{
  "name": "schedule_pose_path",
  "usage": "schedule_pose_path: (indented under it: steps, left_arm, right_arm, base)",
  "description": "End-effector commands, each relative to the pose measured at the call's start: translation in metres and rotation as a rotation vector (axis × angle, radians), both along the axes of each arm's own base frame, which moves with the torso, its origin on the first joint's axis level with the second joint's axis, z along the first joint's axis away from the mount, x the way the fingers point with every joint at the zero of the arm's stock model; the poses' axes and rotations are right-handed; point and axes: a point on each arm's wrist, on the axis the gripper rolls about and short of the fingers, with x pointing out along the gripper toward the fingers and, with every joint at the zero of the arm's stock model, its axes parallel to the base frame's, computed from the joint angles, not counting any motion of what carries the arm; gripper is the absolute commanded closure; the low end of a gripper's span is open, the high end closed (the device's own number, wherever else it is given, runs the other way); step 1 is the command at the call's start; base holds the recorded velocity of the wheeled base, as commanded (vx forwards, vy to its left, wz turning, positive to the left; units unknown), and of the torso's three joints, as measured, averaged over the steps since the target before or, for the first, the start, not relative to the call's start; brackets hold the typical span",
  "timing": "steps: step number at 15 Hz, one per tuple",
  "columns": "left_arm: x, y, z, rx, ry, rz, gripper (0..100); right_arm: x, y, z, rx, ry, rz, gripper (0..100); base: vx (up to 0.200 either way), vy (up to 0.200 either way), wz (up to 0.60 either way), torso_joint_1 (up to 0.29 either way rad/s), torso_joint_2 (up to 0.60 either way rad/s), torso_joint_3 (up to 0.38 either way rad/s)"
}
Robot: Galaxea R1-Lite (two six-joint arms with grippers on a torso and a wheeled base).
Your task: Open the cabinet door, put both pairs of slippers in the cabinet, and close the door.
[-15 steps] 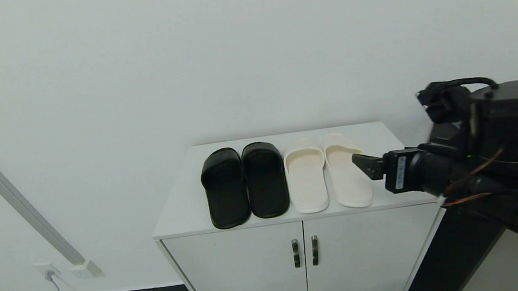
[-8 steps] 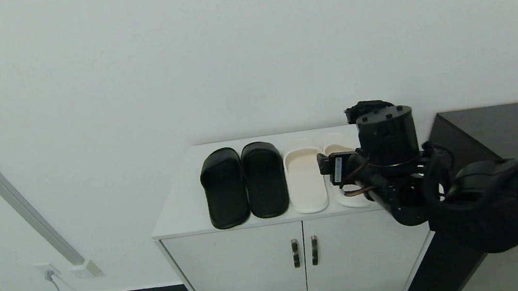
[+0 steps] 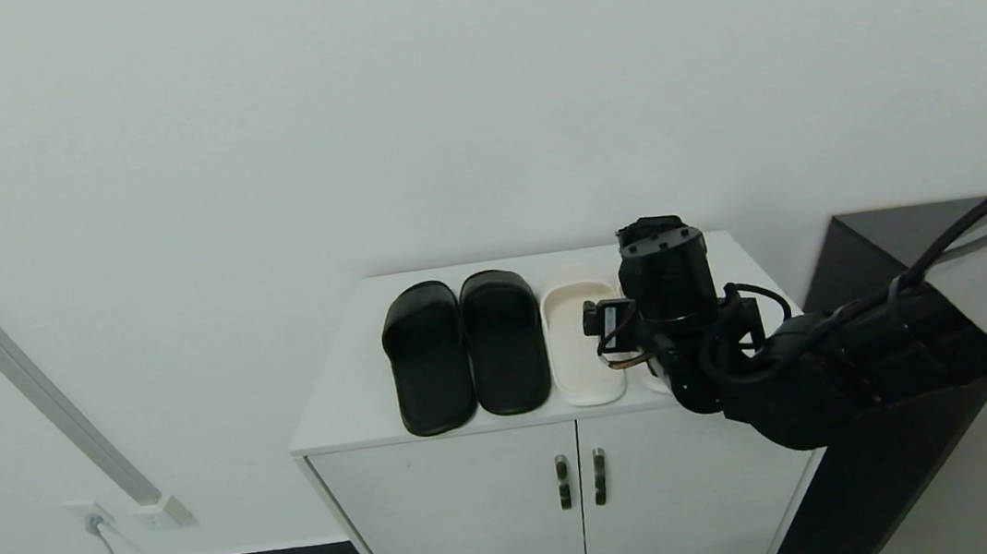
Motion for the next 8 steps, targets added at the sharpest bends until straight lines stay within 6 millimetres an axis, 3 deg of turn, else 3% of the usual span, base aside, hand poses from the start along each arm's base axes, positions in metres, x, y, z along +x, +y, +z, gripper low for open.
schedule_pose_path:
  steps: [1, 8]
  left_arm:
    - [0.000, 0.000, 0.000, 0.000, 0.002, 0.000, 100]
    - [0.000, 0.000, 0.000, -0.003, 0.002, 0.000, 100]
  right_arm:
    - [0.013, 0.004, -0.012, -0.009, 0.011, -0.010, 0]
    - [0.048, 0.014, -0.020, -0.041, -0.028, -0.025, 0]
  base:
    - [0.000, 0.000, 0.00, 0.000, 0.00, 0.000]
    - [0.000, 0.000, 0.00, 0.000, 0.00, 0.000]
